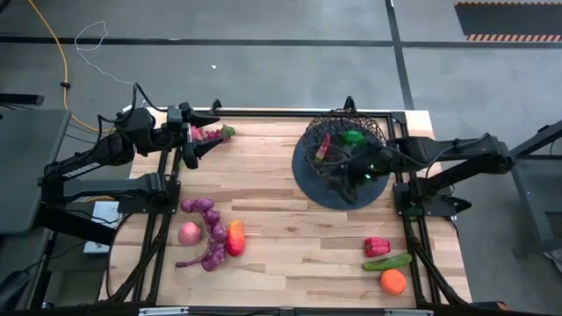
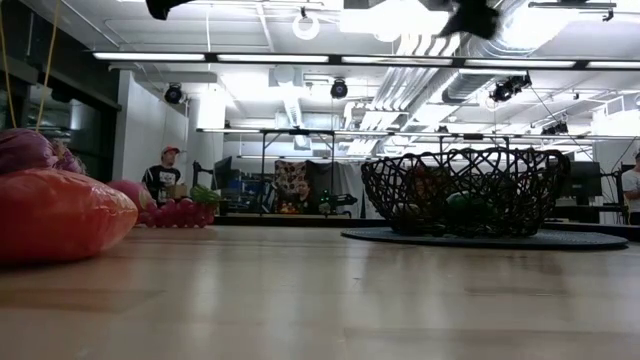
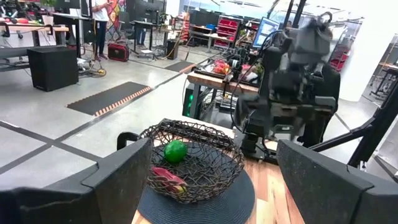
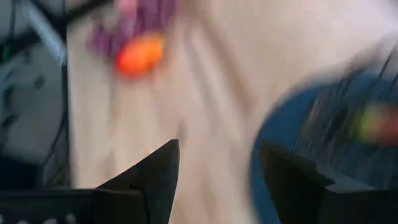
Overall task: Build produce basket
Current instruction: Put the cucumber into the wire basket
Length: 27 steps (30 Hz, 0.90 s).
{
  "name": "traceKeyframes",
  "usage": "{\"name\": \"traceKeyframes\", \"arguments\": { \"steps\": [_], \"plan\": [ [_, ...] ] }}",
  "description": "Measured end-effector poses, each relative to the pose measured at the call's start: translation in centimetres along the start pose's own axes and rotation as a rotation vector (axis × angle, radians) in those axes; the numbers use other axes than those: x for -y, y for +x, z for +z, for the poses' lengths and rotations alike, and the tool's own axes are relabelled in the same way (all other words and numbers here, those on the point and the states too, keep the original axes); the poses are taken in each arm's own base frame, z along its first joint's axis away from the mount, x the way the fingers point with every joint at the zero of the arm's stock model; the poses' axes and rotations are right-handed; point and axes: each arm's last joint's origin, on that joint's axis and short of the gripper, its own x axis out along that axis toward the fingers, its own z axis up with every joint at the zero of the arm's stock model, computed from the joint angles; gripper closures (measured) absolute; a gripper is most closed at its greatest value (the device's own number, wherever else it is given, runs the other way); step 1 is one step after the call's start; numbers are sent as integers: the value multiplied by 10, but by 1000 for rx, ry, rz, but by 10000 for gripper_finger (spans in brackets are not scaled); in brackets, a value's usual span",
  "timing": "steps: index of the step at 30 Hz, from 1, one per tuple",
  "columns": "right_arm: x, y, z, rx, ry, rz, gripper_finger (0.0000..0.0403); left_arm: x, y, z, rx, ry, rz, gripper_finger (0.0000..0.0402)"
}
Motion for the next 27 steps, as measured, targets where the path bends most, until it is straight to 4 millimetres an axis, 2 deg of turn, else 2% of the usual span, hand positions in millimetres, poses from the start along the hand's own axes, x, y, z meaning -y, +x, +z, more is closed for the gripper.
{"name": "traceKeyframes", "arguments": {
  "steps": [5, 13, 18, 27],
  "plan": [
    [-25, 5, -44, -292, 43, 96, 192, 0, 1, 0, -2, 2, 0, 66],
    [-62, 33, -116, -468, 49, 160, 192, 0, 1, 0, -2, 2, 0, 66],
    [-80, 53, -144, -538, 69, 177, 192, 0, 1, 0, -1, 2, 7, 66],
    [-108, 86, -174, -692, -25, 77, 192, 0, 1, 0, -1, 2, 7, 66]
  ]
}}
